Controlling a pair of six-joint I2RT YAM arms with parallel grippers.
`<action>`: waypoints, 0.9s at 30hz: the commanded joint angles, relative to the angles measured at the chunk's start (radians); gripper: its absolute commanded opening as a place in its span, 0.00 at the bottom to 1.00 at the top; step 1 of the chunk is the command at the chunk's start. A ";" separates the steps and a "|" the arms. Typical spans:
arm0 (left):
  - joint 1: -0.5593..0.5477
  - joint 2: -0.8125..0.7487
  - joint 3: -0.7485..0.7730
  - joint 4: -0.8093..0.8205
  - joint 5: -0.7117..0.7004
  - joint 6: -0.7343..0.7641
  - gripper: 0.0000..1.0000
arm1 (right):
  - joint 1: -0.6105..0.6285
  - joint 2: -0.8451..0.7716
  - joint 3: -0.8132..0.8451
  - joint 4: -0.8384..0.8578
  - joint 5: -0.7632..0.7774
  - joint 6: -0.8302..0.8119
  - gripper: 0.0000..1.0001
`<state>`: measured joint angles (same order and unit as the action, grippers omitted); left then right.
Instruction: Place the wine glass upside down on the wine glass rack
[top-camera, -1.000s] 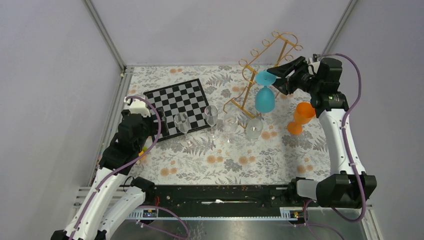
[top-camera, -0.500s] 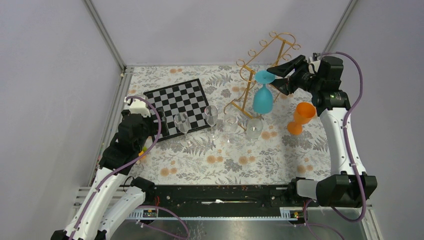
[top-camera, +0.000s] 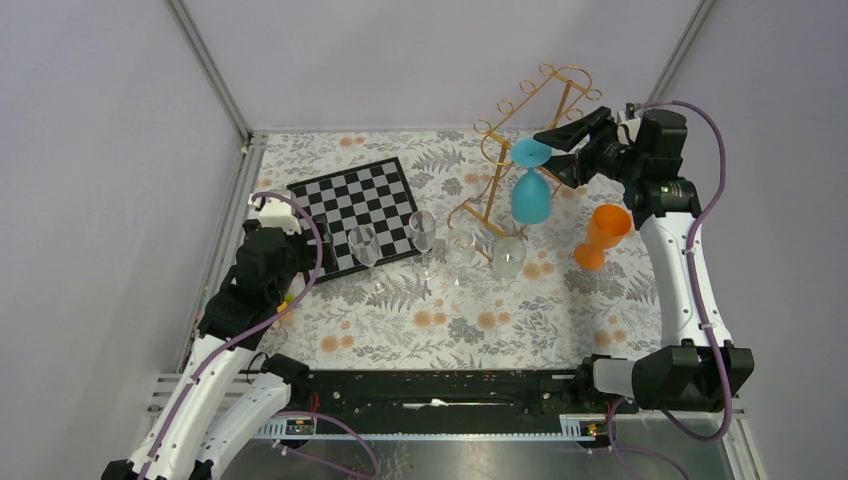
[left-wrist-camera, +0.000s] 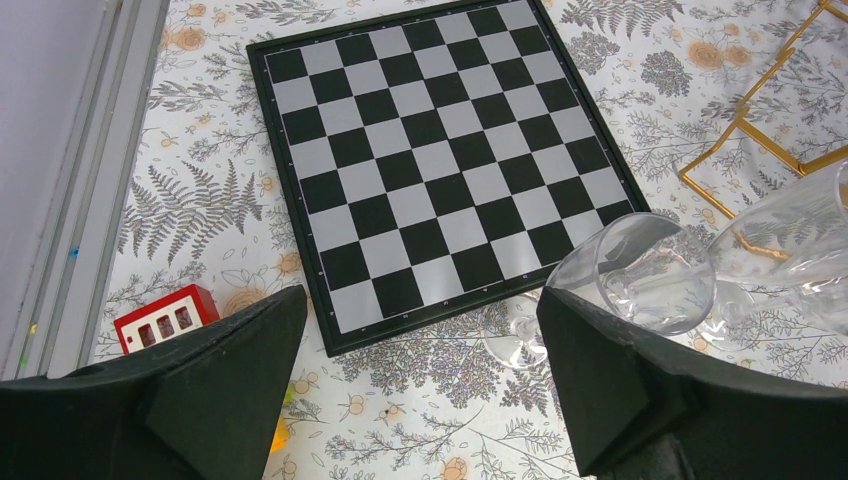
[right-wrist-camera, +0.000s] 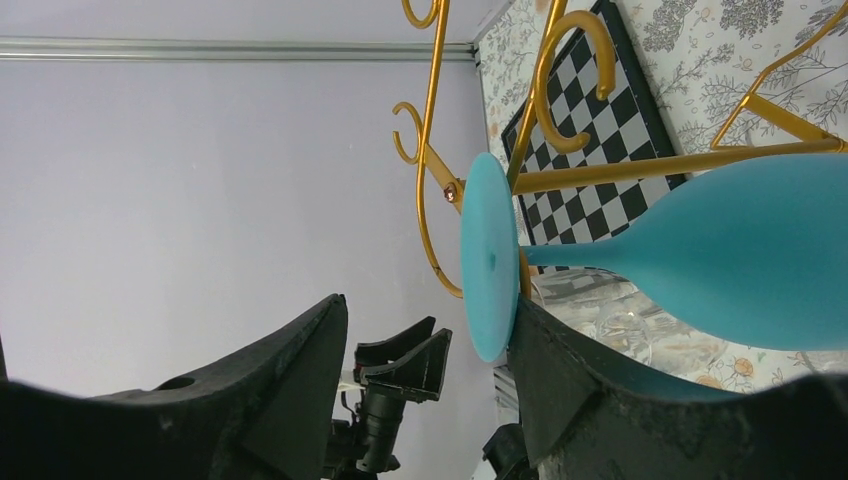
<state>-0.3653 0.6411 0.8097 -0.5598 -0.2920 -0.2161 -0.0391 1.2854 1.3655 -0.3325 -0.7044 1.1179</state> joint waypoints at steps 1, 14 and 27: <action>0.005 -0.011 0.049 0.018 0.004 0.001 0.99 | 0.008 -0.018 0.004 -0.026 -0.005 -0.041 0.67; 0.006 0.001 0.167 -0.063 0.080 -0.005 0.99 | 0.005 -0.052 -0.035 -0.086 0.008 -0.105 0.74; 0.005 0.006 0.197 -0.081 0.107 -0.017 0.99 | 0.004 -0.057 0.035 -0.119 0.015 -0.091 0.76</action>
<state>-0.3653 0.6434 0.9718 -0.6571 -0.2092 -0.2195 -0.0391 1.2457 1.3674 -0.3977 -0.6937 1.0382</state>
